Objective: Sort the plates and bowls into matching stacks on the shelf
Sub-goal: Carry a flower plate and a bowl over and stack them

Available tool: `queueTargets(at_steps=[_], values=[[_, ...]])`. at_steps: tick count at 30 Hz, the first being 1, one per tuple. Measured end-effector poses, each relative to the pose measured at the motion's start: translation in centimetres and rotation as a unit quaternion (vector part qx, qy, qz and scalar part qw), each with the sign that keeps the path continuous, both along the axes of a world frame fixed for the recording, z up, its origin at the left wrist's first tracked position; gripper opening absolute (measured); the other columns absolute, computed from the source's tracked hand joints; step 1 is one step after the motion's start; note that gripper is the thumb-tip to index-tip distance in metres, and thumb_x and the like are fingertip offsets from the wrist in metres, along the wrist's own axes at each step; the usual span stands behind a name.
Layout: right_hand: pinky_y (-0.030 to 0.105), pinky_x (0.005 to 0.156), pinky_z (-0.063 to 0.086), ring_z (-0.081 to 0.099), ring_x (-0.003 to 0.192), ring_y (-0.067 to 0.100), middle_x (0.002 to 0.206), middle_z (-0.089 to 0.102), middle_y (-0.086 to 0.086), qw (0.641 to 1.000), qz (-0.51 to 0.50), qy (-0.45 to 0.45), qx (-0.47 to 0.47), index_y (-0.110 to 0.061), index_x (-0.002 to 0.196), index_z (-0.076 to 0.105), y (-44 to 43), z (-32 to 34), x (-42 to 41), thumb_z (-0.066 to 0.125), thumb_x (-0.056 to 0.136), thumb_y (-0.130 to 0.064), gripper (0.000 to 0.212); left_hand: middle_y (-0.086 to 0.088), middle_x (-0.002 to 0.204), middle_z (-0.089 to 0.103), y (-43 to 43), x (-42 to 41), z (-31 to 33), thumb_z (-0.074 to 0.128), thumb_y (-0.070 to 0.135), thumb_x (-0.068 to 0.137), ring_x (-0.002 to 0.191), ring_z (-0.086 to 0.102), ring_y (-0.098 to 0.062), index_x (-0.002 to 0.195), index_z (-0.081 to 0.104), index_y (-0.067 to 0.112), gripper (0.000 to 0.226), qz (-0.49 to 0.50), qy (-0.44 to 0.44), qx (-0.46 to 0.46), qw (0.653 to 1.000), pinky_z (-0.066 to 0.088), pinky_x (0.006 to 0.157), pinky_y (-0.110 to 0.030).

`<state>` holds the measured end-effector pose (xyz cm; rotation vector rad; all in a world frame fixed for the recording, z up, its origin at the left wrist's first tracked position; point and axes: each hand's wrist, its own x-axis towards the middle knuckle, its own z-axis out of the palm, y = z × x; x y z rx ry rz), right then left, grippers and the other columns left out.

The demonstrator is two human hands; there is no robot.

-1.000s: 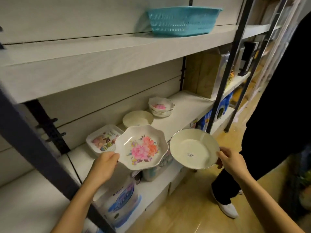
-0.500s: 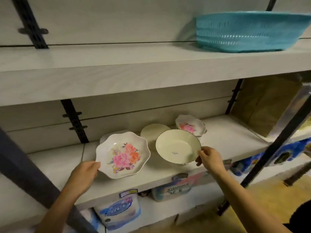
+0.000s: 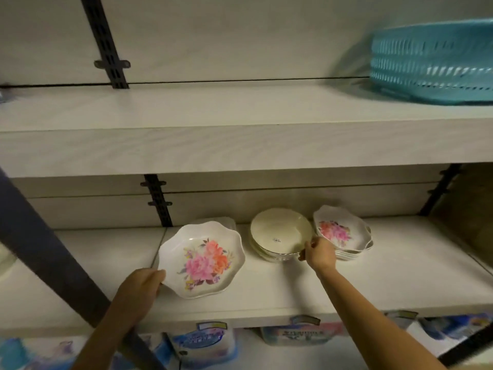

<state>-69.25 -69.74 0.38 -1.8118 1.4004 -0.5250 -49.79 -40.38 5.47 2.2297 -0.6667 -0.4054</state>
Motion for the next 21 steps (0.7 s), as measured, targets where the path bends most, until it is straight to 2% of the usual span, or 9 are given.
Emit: queueTargets(at_steps=[2, 5, 7, 9, 12, 15, 17, 19, 21], values=[[0.033, 0.08, 0.054, 0.07, 0.082, 0.029, 0.073, 0.073, 0.013, 1.0, 0.027, 0.016, 0.002, -0.009, 0.064, 0.063, -0.8, -0.5, 0.4, 0.043, 0.093, -0.01, 0.035, -0.007, 0.055, 0.044, -1.1, -0.4, 0.6, 0.053, 0.02, 0.088, 0.056, 0.041, -0.021, 0.049, 0.044, 0.012, 0.04, -0.016, -0.002, -0.02, 1.0, 0.03, 0.057, -0.032], [0.034, 0.069, 0.057, 0.073, 0.074, 0.025, 0.09, 0.075, 0.015, 0.995, 0.082, 0.053, 0.001, -0.001, 0.092, 0.068, -1.9, -0.9, 0.4, 0.046, 0.09, -0.011, 0.024, -0.007, 0.052, 0.04, -3.4, -0.2, 0.9, 0.049, 0.031, 0.079, 0.054, 0.037, -0.022, 0.048, 0.041, 0.011, 0.038, -0.026, 0.024, -0.052, 0.998, 0.026, 0.059, -0.033], [0.02, 0.055, 0.049, 0.067, 0.052, 0.004, 0.095, 0.075, 0.01, 0.99, 0.125, 0.058, -0.007, -0.005, 0.11, 0.061, -1.6, -0.3, -0.8, 0.05, 0.092, -0.016, 0.023, -0.004, 0.048, 0.039, -5.1, -0.2, 0.8, 0.051, 0.027, 0.084, 0.051, 0.036, -0.021, 0.047, 0.041, 0.012, 0.042, -0.048, 0.025, -0.054, 0.997, 0.025, 0.057, -0.032], [0.018, 0.057, 0.048, 0.062, 0.046, 0.0, 0.099, 0.074, 0.009, 0.986, 0.156, 0.054, -0.011, -0.01, 0.117, 0.058, -1.2, 0.5, -2.5, 0.051, 0.092, -0.018, 0.026, -0.002, 0.047, 0.04, -7.2, -0.6, 0.8, 0.052, 0.024, 0.087, 0.051, 0.036, -0.021, 0.045, 0.043, 0.015, 0.044, -0.064, 0.02, -0.049, 0.997, 0.025, 0.056, -0.031], [0.025, 0.074, 0.051, 0.069, 0.063, 0.01, 0.1, 0.072, 0.001, 0.982, 0.172, 0.08, 0.009, -0.018, 0.11, 0.062, -1.2, 1.4, -6.2, 0.052, 0.092, -0.021, 0.02, -0.004, 0.05, 0.044, -10.7, -1.3, 0.7, 0.054, 0.025, 0.084, 0.057, 0.041, -0.025, 0.047, 0.047, 0.016, 0.039, -0.092, 0.04, -0.029, 0.994, 0.028, 0.057, -0.03], [0.027, 0.082, 0.051, 0.072, 0.07, 0.01, 0.093, 0.069, -0.009, 0.981, 0.168, 0.091, 0.016, -0.027, 0.096, 0.061, -2.4, 1.9, -10.2, 0.052, 0.092, -0.022, 0.011, -0.011, 0.059, 0.054, -14.7, -2.6, 0.4, 0.047, 0.044, 0.076, 0.07, 0.055, -0.035, 0.049, 0.05, 0.019, 0.037, -0.14, 0.03, 0.0, 0.99, 0.044, 0.065, -0.031], [0.026, 0.081, 0.05, 0.072, 0.069, 0.009, 0.09, 0.069, -0.011, 0.981, 0.166, 0.101, 0.012, -0.028, 0.093, 0.06, -3.5, 2.3, -12.5, 0.052, 0.092, -0.021, 0.011, -0.003, 0.055, 0.049, -17.4, -4.5, 1.1, 0.048, 0.039, 0.079, 0.065, 0.052, -0.029, 0.052, 0.048, 0.018, 0.034, -0.153, 0.025, 0.032, 0.987, 0.039, 0.059, -0.028], [0.025, 0.078, 0.05, 0.072, 0.068, 0.009, 0.09, 0.07, -0.011, 0.98, 0.166, 0.106, 0.011, -0.028, 0.093, 0.06, -4.9, 2.6, -14.5, 0.051, 0.092, -0.021, 0.012, 0.003, 0.047, 0.043, -20.3, -6.5, 1.2, 0.05, 0.038, 0.075, 0.054, 0.042, -0.02, 0.05, 0.046, 0.017, 0.033, -0.154, 0.058, 0.015, 0.986, 0.029, 0.055, -0.029], [0.026, 0.078, 0.051, 0.072, 0.069, 0.009, 0.091, 0.069, -0.011, 0.979, 0.17, 0.109, 0.015, -0.029, 0.094, 0.06, -6.1, 2.9, -16.3, 0.05, 0.093, -0.021, 0.013, 0.006, 0.038, 0.039, -23.1, -7.8, 0.8, 0.052, 0.025, 0.081, 0.048, 0.036, -0.017, 0.044, 0.04, 0.016, 0.039, -0.147, 0.077, 0.007, 0.986, 0.026, 0.055, -0.03]])
